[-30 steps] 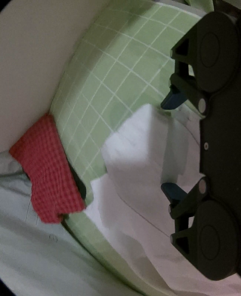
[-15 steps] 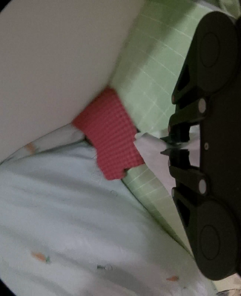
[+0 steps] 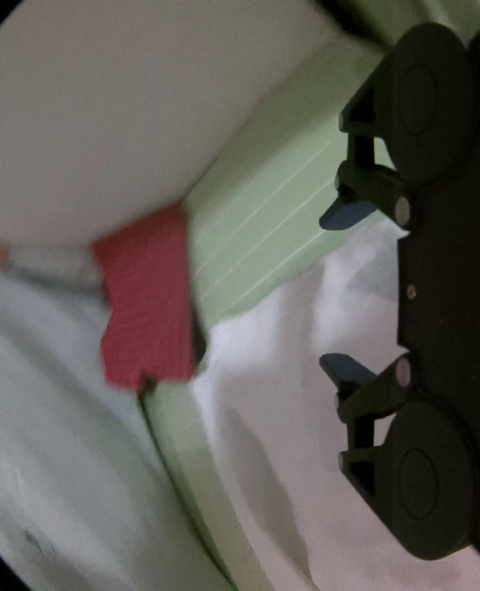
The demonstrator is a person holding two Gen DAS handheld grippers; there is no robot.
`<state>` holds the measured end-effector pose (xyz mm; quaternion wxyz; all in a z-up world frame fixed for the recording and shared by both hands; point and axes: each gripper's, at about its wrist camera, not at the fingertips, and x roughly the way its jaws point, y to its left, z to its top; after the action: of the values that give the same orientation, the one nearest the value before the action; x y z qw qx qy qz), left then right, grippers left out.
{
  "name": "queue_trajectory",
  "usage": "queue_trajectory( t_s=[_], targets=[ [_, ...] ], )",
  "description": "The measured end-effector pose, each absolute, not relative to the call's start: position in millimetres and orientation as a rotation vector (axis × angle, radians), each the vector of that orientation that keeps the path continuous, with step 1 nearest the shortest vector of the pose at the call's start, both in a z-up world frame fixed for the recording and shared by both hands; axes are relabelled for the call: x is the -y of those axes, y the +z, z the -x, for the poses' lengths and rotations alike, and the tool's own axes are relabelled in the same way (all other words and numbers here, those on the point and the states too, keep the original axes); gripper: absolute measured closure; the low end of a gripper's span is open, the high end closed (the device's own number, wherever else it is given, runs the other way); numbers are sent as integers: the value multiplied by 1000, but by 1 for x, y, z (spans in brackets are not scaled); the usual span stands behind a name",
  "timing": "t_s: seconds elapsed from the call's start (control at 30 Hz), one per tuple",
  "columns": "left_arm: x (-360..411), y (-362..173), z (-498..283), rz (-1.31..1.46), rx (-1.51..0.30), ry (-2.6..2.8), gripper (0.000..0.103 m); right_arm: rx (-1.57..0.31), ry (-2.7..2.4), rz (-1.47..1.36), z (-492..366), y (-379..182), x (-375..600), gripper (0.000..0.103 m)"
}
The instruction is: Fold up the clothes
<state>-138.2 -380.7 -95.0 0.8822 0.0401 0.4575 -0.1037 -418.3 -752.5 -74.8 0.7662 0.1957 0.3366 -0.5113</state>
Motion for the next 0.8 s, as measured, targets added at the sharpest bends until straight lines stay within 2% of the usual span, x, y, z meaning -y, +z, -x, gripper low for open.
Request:
queue_trajectory(
  t_s=[0.2,0.57,0.6,0.63,0.8],
  targets=[
    [394,-94,124,-69,-960,-180,21,-749,-891,-387,353,-89,766,19],
    [412,-99,94,-38,-986,-116,21,-899,-620,-316,244,-126,805,19],
    [413,-98,92,-41,-987,-107,21,-904,-612,-320,231,-128,814,14],
    [413,-98,90,-46,-989,-96,21,-899,-622,-324,219,-129,825,13],
    [400,-91,91,-71,-977,-65,21,-841,-738,-410,181,-121,861,18]
  ],
)
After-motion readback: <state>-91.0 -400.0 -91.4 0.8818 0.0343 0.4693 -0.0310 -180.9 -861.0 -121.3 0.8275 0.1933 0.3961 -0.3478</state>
